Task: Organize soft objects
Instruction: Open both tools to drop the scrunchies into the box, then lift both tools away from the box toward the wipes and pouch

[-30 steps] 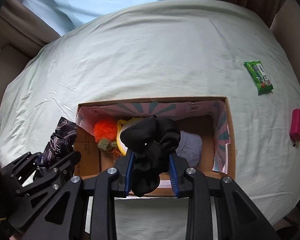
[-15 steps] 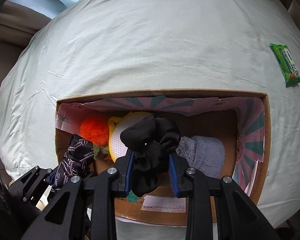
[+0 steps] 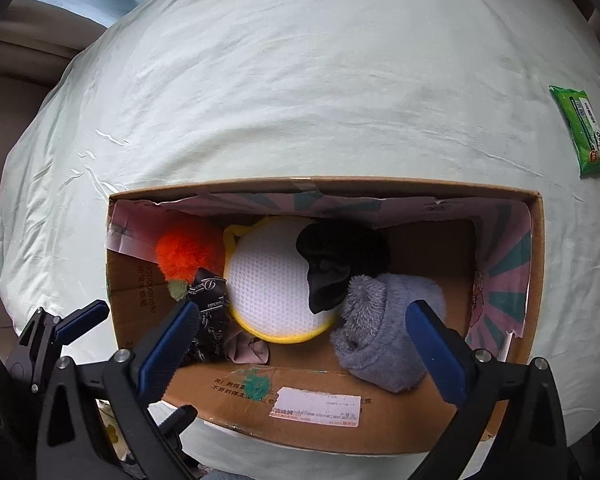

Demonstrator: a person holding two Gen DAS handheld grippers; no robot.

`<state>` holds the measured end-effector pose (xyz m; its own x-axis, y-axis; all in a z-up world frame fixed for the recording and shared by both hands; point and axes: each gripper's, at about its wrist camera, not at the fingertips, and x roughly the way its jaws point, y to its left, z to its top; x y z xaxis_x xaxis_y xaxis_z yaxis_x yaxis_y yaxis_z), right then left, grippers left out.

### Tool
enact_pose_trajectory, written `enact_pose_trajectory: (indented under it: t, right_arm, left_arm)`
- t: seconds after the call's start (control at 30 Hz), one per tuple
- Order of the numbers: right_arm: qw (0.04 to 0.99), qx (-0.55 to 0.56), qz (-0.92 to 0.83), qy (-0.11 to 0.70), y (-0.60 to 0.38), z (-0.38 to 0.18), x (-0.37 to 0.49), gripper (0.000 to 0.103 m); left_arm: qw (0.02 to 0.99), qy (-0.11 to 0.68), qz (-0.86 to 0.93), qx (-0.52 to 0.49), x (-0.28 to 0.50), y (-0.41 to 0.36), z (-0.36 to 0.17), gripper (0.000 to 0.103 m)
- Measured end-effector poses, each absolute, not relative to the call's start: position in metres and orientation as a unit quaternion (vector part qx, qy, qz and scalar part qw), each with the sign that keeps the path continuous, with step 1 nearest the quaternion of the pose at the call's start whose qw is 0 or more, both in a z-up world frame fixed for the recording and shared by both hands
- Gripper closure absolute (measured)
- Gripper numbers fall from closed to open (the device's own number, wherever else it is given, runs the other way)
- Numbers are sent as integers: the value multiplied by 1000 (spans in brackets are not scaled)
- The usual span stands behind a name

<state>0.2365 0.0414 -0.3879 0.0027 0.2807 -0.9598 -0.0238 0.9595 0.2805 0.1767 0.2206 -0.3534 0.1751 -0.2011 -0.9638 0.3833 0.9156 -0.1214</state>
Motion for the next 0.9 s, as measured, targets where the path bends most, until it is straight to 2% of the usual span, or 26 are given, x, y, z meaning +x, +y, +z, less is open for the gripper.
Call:
enact_pose_trajectory:
  t: [0.43, 0.9]
  right_arm:
    - [740, 110, 104, 655, 36, -346, 215, 0]
    - [827, 74, 94, 549, 18, -236, 154, 0]
  left_arm:
    - [787, 586, -185, 52, 162, 243, -313, 0]
    - [848, 514, -128, 6, 123, 261, -216, 1]
